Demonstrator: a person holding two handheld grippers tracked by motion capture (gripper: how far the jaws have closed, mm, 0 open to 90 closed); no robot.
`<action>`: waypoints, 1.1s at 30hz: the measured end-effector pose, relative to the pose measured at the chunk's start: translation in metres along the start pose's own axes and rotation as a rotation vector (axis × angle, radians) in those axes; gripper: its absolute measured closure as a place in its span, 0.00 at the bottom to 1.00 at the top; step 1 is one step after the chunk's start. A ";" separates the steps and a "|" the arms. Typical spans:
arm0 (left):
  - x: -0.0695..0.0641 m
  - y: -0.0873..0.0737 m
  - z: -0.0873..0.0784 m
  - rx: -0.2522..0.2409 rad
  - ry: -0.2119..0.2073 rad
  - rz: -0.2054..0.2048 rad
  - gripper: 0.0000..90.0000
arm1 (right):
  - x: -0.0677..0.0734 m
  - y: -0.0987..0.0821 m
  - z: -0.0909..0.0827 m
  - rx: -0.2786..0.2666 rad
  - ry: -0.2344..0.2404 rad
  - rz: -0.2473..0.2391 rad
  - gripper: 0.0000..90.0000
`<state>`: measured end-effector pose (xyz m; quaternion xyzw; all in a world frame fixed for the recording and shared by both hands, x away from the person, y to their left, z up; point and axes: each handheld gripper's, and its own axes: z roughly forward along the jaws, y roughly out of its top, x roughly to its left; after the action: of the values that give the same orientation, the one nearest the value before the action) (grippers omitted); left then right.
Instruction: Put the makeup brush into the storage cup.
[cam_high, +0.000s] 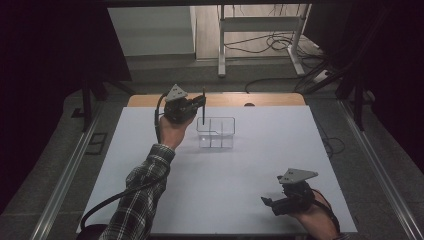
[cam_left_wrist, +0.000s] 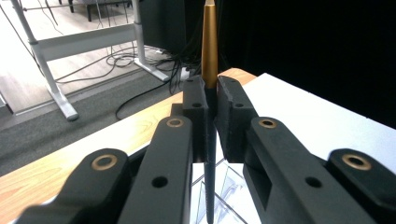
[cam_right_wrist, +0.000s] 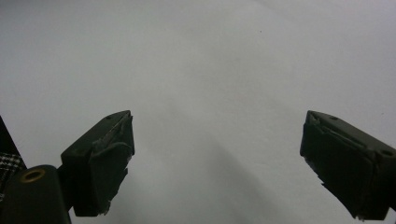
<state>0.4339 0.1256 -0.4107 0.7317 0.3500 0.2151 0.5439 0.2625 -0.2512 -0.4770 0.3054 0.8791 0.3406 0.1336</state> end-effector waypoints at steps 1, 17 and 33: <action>-0.001 -0.001 0.001 0.002 -0.001 -0.008 0.93 | 0.000 0.000 0.000 0.001 0.001 -0.001 0.11; -0.001 -0.011 0.005 0.018 -0.006 -0.011 0.93 | 0.000 0.000 0.000 -0.004 0.000 -0.001 0.11; 0.000 -0.022 0.007 0.033 -0.015 -0.026 0.92 | 0.000 0.000 0.000 -0.004 0.000 -0.003 0.12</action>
<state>0.4328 0.1245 -0.4341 0.7376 0.3591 0.1967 0.5370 0.2625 -0.2514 -0.4768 0.3040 0.8789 0.3420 0.1346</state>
